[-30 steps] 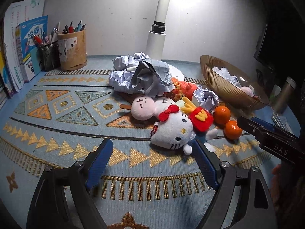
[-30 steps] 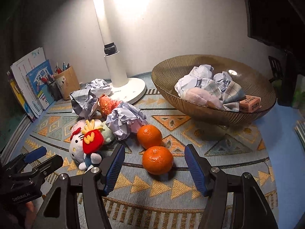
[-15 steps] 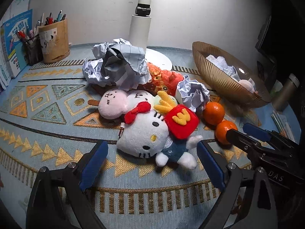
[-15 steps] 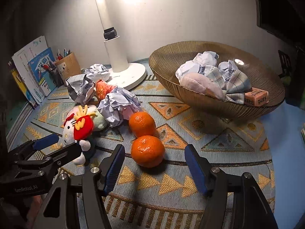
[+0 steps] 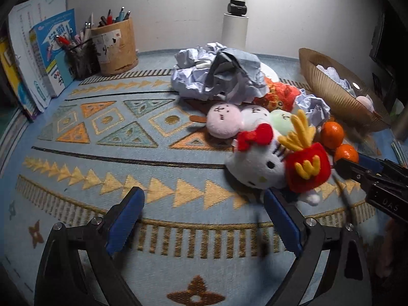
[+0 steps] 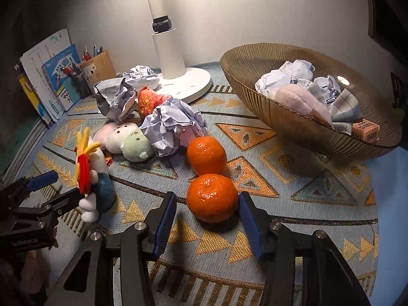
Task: Organize objects
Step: 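Grasp the Hello Kitty plush with the left tool while the right tool grasps an orange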
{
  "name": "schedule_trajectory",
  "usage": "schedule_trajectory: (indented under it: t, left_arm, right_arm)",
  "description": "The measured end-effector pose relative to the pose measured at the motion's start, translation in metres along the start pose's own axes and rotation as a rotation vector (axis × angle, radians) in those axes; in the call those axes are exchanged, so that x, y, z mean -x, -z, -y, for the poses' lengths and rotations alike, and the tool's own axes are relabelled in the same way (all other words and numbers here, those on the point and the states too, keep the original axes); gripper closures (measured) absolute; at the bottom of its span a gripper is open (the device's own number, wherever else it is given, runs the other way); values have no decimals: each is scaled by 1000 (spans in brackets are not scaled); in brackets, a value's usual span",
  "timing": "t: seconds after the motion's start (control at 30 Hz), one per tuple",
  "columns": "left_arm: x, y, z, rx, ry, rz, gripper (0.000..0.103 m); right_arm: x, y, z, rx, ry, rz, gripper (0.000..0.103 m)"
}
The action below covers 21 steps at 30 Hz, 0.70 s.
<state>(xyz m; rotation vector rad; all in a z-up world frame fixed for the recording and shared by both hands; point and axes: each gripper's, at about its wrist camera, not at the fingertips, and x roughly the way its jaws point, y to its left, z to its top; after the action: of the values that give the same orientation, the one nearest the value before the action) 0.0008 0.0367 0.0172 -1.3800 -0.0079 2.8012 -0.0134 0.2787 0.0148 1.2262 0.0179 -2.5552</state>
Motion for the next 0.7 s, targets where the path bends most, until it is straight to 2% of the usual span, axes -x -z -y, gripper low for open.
schedule_trajectory:
  t: [0.07,0.13,0.23,0.33,0.4,0.43,0.5,0.7]
  left_arm:
    - [3,1,-19,48,4,-3,8]
    - [9,2,-31,104,108,-4,8]
    - [9,-1,-22,149,302,-19,8]
    - [-10,-7,-1,187,380,-73,8]
    - [-21,-9,14,206,373,-81,5]
    - [-21,-11,21,208,343,-56,4]
    - [-26,-15,34,214,338,-65,4]
    - [-35,-24,58,176,217,-42,7]
  right_arm:
    - [1,0,4,-17,-16,1,54]
    - [3,0,7,-35,-30,6,54]
    - [6,0,13,-61,-50,15,54]
    - [6,0,17,-81,-60,16,54]
    - [7,1,17,-83,-70,17,54]
    - [7,0,17,-81,-74,16,54]
    - [5,1,15,-72,-64,8,54]
    - [1,1,0,1,-2,7,54]
